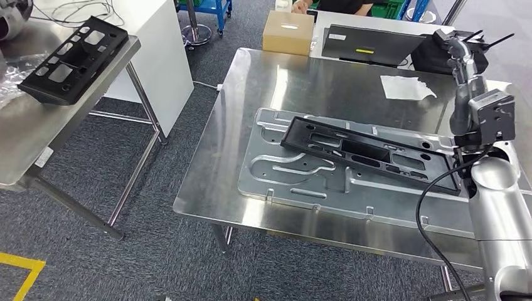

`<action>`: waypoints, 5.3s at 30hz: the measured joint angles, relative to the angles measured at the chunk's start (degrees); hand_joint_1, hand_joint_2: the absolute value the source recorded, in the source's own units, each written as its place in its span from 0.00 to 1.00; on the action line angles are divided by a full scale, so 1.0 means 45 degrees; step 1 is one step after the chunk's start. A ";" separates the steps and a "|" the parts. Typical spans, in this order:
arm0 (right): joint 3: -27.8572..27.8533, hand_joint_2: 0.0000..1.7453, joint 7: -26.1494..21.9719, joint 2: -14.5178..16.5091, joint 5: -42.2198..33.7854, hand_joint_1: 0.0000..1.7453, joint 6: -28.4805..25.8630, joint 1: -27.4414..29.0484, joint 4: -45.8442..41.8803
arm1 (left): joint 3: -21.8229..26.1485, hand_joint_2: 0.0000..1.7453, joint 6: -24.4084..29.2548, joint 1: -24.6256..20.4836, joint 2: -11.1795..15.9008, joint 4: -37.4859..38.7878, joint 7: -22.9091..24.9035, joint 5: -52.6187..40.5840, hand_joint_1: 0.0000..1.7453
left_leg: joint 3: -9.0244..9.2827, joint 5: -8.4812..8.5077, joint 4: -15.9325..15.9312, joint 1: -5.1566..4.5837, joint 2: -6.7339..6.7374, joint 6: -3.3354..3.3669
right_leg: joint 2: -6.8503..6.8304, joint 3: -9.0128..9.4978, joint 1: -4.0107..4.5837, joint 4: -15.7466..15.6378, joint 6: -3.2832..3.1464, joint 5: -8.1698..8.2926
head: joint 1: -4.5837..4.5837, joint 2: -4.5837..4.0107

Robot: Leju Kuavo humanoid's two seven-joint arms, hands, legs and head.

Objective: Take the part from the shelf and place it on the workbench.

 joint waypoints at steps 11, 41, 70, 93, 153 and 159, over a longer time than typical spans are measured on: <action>-0.0942 0.00 -0.0156 -0.0422 0.0446 0.00 0.0333 -0.0899 0.1169 | -0.0042 0.00 -0.0008 -0.0498 -0.0148 -0.0001 0.0742 -0.0372 0.00 | -0.0587 0.0199 0.0333 -0.0097 0.0073 -0.0096 | -0.0062 -0.0220 0.0081 0.0391 -0.0198 0.0111 | 0.0005 0.0000; -0.0799 0.00 -0.0307 -0.0309 0.1174 0.00 0.0238 -0.1180 0.2454 | -0.0043 0.00 -0.0158 -0.0516 -0.0255 -0.0001 0.0630 -0.0667 0.00 | -0.1507 0.1006 0.0331 0.0129 0.0026 -0.0362 | -0.0200 0.0152 -0.0055 0.0595 -0.0013 -0.0321 | 0.0001 0.0001; -0.1517 0.00 -0.0060 0.0098 0.0950 0.00 0.0677 0.0327 0.1070 | -0.0033 0.00 -0.0272 -0.0497 -0.0264 -0.0001 0.0624 -0.0911 0.00 | -0.1485 0.1023 0.0159 0.0117 0.0094 -0.0217 | -0.0213 -0.0879 -0.0078 0.2399 0.0085 -0.0084 | 0.0012 0.0000; -0.1380 0.00 -0.0171 0.0624 0.0647 0.00 0.0862 0.0090 0.1910 | -0.0035 0.00 -0.0033 -0.0606 -0.0289 -0.0001 0.1007 -0.1199 0.00 | 0.0195 -0.0097 -0.0179 0.0186 0.0060 -0.0298 | -0.0298 -0.1784 -0.0117 0.0436 0.0114 0.0929 | 0.0007 0.0000; -0.1430 0.00 -0.0128 0.0761 0.2346 0.00 0.0168 0.1592 0.1088 | -0.0028 0.00 0.1486 0.0268 -0.0085 0.0013 0.1581 -0.1445 0.00 | -0.0421 0.0054 0.0022 0.0246 0.0319 -0.0459 | -0.1534 -0.0271 -0.0066 -0.0041 0.0030 0.0131 | -0.0006 0.0000; -0.1411 0.00 -0.0088 0.0465 0.1970 0.00 0.0151 0.2125 0.1079 | -0.0028 0.00 0.1496 0.0256 -0.0078 0.0013 0.1609 -0.1562 0.00 | -0.0462 0.0231 -0.0025 0.0201 -0.0580 -0.0226 | -0.0192 -0.1963 -0.0091 0.3630 0.0072 -0.1557 | 0.0010 0.0000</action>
